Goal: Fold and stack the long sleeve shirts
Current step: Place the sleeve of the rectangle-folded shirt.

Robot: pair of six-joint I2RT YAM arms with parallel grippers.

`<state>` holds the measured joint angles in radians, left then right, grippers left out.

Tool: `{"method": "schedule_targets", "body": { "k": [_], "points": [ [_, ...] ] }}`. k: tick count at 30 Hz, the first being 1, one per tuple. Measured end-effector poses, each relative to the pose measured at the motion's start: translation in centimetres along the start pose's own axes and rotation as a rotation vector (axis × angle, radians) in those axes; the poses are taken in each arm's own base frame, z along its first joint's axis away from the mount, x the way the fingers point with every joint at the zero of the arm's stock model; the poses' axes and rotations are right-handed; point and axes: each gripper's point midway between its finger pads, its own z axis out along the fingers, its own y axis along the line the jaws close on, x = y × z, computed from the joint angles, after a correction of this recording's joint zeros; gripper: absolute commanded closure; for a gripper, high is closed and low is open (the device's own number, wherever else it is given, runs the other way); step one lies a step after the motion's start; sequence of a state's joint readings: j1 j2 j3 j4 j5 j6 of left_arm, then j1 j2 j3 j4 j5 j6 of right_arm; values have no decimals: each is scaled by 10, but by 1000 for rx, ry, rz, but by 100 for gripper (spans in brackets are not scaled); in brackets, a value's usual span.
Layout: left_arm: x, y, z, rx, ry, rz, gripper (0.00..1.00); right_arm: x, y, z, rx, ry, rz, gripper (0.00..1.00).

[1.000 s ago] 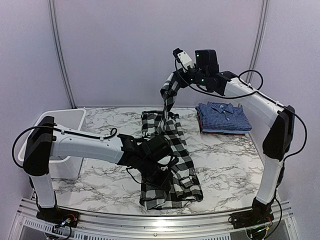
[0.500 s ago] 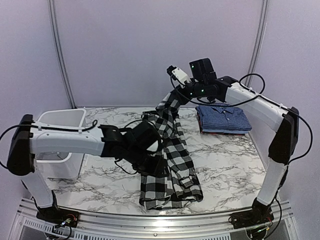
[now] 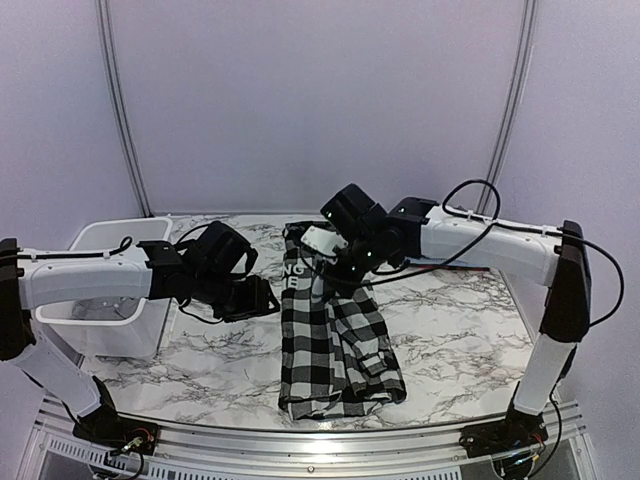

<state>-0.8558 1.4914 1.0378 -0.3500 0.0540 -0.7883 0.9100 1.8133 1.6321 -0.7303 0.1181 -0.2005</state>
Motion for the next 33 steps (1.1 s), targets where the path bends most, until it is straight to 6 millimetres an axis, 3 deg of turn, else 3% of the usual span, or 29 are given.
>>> {"method": "schedule_targets", "body": {
  "k": [2,4,8,12,14,17,22,28,33],
  "points": [
    [0,-2,0,8,2,0,42,24,21,7,-23,78,-14,90],
    [0,-4,1,21,3,1,42,45,40,12,-46,146,-21,73],
    [1,-8,8,41,15,7,41,70,61,15,-76,206,6,51],
    [7,-9,23,53,51,10,39,75,59,4,-77,180,80,48],
    [10,-11,29,65,68,11,39,70,47,-3,-59,138,139,48],
    [10,-17,31,97,75,12,39,68,31,-10,-31,88,218,39],
    [8,-23,31,131,63,16,39,95,15,-11,-10,54,305,30],
    [12,-20,33,131,74,13,39,121,14,4,-70,-30,398,24],
    [15,-18,34,129,80,9,39,128,27,13,-131,-167,417,28]
  ]
}}
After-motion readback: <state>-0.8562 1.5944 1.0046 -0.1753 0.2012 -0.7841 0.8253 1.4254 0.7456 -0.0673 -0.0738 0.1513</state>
